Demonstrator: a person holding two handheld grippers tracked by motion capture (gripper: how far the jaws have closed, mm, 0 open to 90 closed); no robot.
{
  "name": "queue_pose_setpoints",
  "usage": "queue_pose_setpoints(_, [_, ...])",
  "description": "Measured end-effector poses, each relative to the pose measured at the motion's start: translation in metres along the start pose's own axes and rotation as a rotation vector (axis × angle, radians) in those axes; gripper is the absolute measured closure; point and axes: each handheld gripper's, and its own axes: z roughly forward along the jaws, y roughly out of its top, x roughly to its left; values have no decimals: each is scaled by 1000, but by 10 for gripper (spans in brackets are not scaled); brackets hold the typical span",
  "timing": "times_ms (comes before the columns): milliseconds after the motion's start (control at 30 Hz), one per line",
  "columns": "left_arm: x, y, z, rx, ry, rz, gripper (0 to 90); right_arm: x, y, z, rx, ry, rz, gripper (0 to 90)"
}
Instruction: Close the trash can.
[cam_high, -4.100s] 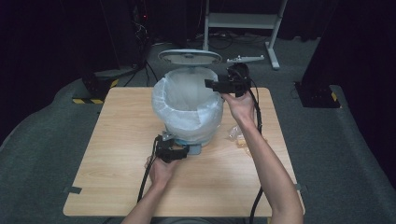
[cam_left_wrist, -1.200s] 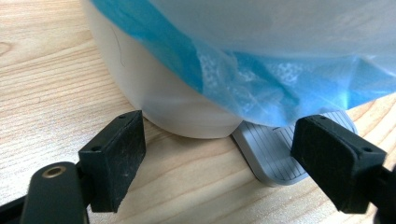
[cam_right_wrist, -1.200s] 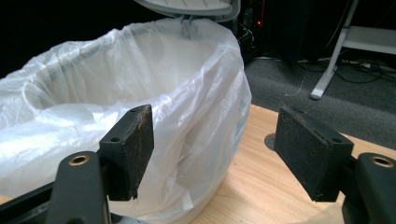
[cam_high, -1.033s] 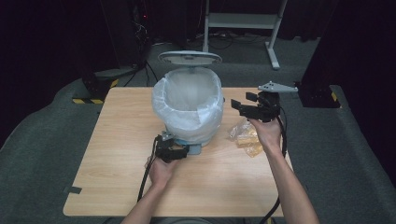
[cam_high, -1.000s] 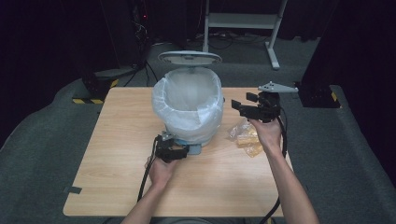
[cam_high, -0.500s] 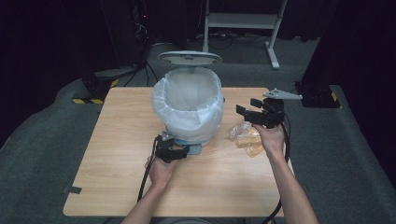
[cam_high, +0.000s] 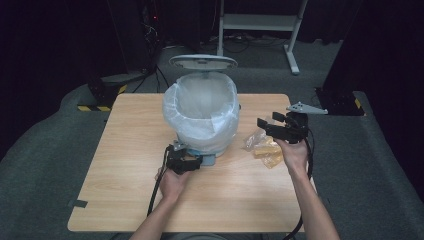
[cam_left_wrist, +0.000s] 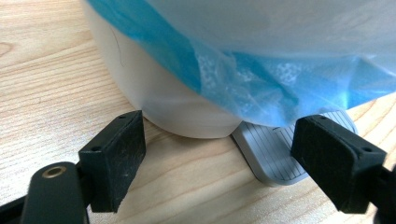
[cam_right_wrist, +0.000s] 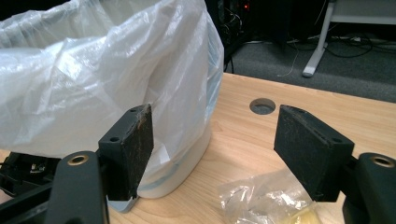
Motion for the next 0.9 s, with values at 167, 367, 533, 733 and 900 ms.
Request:
queue_pose_setpoints(167, [0, 0, 0, 0, 0, 0, 177, -3, -7, 0, 10, -5, 6, 284])
queue_pose_setpoints(367, [0, 0, 0, 0, 1, 0, 177, -8, -18, 3, 23, -13, 23, 283])
queue_pose_setpoints(533, [-1, 0, 1, -5, 1, -6, 177, -13, -26, 6, 29, -18, 39, 285])
queue_pose_setpoints(733, [-1, 0, 0, 0, 3, 1, 177, -15, -34, 8, 43, -26, 39, 286])
queue_pose_setpoints(900, [-1, 0, 0, 0, 3, 1, 177, -21, -43, 18, 84, -46, 45, 283])
